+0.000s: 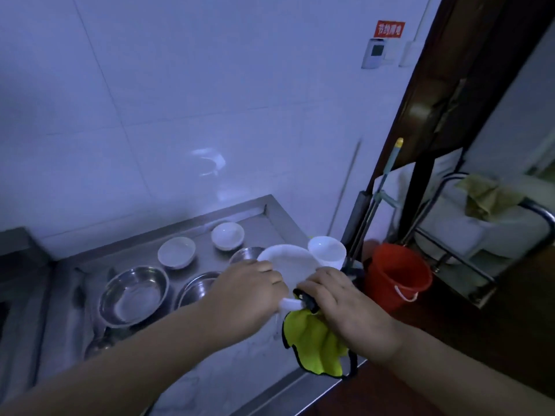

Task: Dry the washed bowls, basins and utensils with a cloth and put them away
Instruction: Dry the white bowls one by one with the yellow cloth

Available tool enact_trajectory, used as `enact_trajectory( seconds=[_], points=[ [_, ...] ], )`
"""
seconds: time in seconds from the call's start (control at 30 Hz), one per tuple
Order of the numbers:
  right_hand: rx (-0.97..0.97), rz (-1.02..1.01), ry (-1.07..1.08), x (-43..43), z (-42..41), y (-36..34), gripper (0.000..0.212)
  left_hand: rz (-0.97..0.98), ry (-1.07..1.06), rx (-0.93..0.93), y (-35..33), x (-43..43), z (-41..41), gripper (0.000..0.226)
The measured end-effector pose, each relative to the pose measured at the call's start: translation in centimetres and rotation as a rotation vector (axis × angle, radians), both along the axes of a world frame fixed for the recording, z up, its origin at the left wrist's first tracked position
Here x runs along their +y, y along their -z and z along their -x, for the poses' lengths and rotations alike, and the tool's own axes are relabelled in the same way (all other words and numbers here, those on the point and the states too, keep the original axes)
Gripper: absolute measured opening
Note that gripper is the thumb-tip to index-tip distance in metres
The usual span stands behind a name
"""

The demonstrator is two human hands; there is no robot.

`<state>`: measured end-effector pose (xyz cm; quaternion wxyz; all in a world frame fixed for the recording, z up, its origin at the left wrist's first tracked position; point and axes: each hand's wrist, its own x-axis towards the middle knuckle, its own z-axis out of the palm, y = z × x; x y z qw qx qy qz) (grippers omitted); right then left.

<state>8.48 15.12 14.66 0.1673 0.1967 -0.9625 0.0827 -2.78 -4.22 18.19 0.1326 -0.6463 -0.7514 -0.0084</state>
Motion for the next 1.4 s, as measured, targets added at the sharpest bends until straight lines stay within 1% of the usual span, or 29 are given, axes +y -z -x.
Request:
enact_trajectory(
  seconds=[0.07,0.13,0.23,0.3,0.43,0.6,0.73,0.8,0.9,1.0,1.13,1.27,1.33,1.4],
  points=[
    [-0.027,0.054,0.068,2.2,-1.0,1.4,0.041,0.015,-0.01,-0.054,1.4,2.2,0.1,0.018],
    [-0.022,0.124,0.162,4.9,-1.9,2.8,0.05,0.023,-0.037,-0.068,3.0,4.8,0.5,0.01],
    [-0.056,0.244,0.27,9.2,-3.1,4.3,0.068,0.011,-0.116,-0.139,5.5,8.8,1.7,0.021],
    [-0.067,0.268,0.318,12.2,-3.8,5.0,0.072,-0.011,-0.175,-0.16,6.9,11.7,2.7,0.023],
    [-0.112,0.306,0.395,17.8,-5.2,7.1,0.07,-0.012,-0.228,-0.256,10.3,17.1,2.9,0.022],
    [-0.164,0.333,0.5,23.2,-7.0,10.4,0.077,0.055,-0.172,-0.312,16.1,22.2,0.8,0.024],
    [-0.143,0.351,0.556,25.4,-8.0,11.8,0.061,0.177,-0.158,-0.359,19.9,25.2,-0.3,0.012],
    [-0.148,0.354,0.574,26.0,-8.4,12.4,0.063,0.251,-0.155,-0.358,21.0,26.3,-0.6,0.021],
    [-0.181,0.353,0.572,26.9,-9.0,13.1,0.078,0.312,-0.13,-0.352,22.0,27.2,-0.7,0.03],
    [-0.207,0.361,0.561,27.5,-9.3,13.2,0.081,0.345,-0.112,-0.356,22.7,27.6,-0.6,0.033],
    [-0.245,0.377,0.552,27.5,-9.6,13.6,0.081,0.341,-0.089,-0.335,24.1,27.7,-0.6,0.028],
    [-0.268,0.37,0.537,27.1,-9.4,13.7,0.079,0.339,-0.064,-0.309,24.5,27.5,-0.7,0.01],
    [-0.275,0.384,0.509,26.8,-9.3,13.5,0.075,0.31,-0.056,-0.33,24.5,27.5,-0.9,0.025],
    [-0.279,0.378,0.489,26.2,-9.0,13.1,0.07,0.285,-0.054,-0.311,24.4,27.5,-1.0,0.029]
  ],
)
